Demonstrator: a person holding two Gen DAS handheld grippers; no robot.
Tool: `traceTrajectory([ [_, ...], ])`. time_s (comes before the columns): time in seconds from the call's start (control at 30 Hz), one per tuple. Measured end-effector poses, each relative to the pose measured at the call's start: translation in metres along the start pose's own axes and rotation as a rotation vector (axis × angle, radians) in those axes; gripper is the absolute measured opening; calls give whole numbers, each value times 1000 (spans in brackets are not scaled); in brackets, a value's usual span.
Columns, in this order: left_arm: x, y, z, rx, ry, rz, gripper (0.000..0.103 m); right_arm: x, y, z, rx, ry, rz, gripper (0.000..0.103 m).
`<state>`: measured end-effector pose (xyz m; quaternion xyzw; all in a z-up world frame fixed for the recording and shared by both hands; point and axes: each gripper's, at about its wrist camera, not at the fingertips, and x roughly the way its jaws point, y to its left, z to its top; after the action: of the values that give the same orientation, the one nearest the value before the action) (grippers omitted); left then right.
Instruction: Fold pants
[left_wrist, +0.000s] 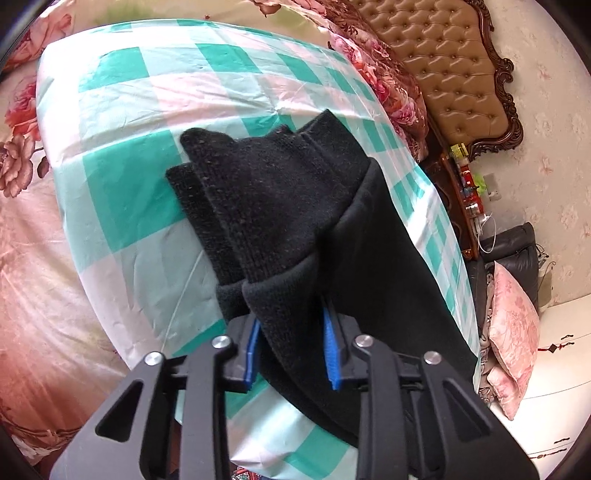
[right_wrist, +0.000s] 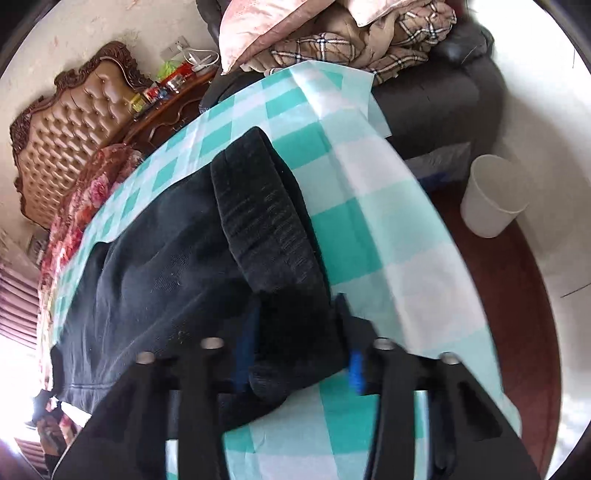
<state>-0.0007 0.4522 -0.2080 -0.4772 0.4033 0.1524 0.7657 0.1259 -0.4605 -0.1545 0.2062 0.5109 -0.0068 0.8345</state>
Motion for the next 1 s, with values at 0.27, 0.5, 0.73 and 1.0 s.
traceTrajectory([
  [0.27,19,-15,12,68,12,-11,25,-29,-16,-44,78,-10,-63,25],
  [0.5,-26,-9,13,45,-172,80,55,-36,-3,-47,55,-26,-137,26],
  [0.73,-44,-30,9,188,-284,156,56,-65,-2,-47,67,-66,-190,43],
  [1.0,-13,-14,24,143,-213,271,26,-99,43,-22,-107,-240,-333,80],
])
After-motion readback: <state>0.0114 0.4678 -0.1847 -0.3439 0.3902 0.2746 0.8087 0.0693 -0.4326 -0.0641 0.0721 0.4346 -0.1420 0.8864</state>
